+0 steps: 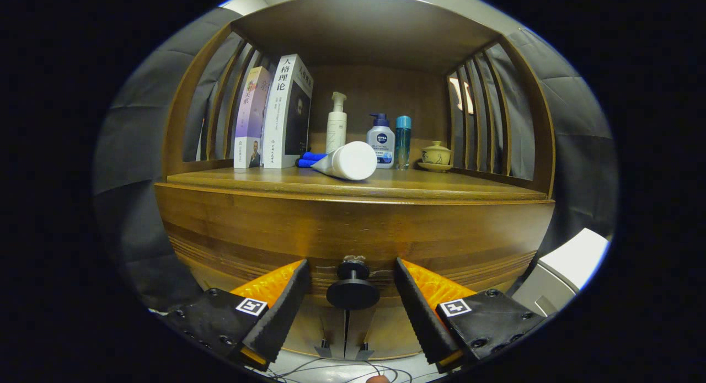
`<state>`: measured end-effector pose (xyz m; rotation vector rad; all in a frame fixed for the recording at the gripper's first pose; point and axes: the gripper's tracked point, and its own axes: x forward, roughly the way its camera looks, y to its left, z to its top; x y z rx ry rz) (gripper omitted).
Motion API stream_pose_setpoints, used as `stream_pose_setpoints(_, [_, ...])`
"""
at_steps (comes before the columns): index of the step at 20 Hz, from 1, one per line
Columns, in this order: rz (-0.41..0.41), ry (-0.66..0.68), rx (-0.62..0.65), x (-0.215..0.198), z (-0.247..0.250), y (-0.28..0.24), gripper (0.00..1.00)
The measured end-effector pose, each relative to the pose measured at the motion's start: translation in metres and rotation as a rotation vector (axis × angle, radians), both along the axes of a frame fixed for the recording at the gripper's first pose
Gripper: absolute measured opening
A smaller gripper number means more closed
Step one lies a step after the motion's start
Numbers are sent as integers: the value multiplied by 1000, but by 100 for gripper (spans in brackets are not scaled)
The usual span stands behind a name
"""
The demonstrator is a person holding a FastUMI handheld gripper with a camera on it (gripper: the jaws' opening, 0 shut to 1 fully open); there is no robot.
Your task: Pull open the drawer, take out the items inside it, and place them on the countertop above the cabinet.
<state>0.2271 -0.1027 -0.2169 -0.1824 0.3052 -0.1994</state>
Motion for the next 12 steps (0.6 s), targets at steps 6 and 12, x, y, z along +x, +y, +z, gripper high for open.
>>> stream_pose_setpoints(6, [11,-20,-17,-4,-1,2,98])
stream_pose_setpoints(12, [108,-183,65,-43,69,29,99])
